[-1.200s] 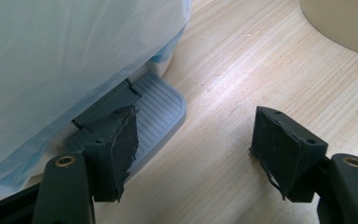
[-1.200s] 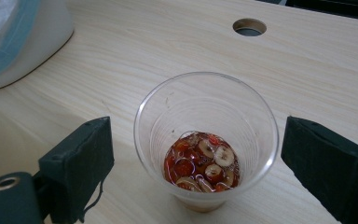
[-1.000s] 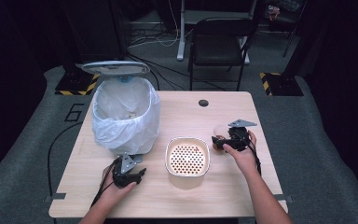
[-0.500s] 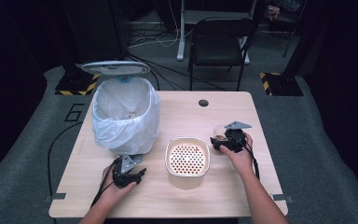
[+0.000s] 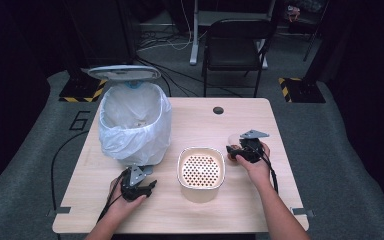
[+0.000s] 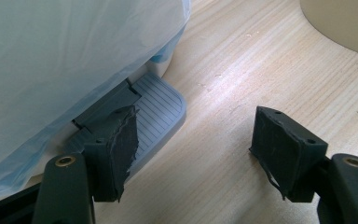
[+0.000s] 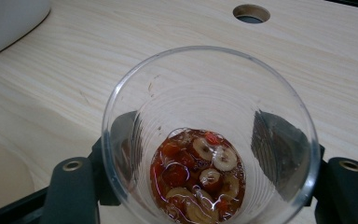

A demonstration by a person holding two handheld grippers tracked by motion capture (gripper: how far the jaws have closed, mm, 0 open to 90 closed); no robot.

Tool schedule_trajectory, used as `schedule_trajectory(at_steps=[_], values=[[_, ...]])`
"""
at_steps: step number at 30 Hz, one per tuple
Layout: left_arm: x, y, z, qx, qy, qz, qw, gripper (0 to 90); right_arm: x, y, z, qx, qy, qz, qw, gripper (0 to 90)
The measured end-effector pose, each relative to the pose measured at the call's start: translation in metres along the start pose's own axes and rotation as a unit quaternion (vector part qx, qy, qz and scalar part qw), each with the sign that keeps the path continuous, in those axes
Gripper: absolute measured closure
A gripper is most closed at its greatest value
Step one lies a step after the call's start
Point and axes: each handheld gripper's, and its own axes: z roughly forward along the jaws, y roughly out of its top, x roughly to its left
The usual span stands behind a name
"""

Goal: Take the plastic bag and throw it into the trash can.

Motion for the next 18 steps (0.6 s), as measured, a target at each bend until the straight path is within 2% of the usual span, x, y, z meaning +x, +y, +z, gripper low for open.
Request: schedule_trajectory(at_steps=[8,12,18], values=[[0.0,0.0,0.0,0.0,0.0,0.0,1.0,31.2,0.0,0.0005,0.0001,0.0,0.011,-0.013,0.9999,36.1],[0.0,0.0,0.0,0.0,0.0,0.0,1.0,31.2,-0.0013,0.0019,0.0012,0.004,0.03,-0.018,0.9994,36.6],[0.0,0.0,0.0,0.0,0.0,0.0,1.0,31.2,0.0002,0.0023,-0.0002,0.005,0.034,-0.03,0.999,37.5]])
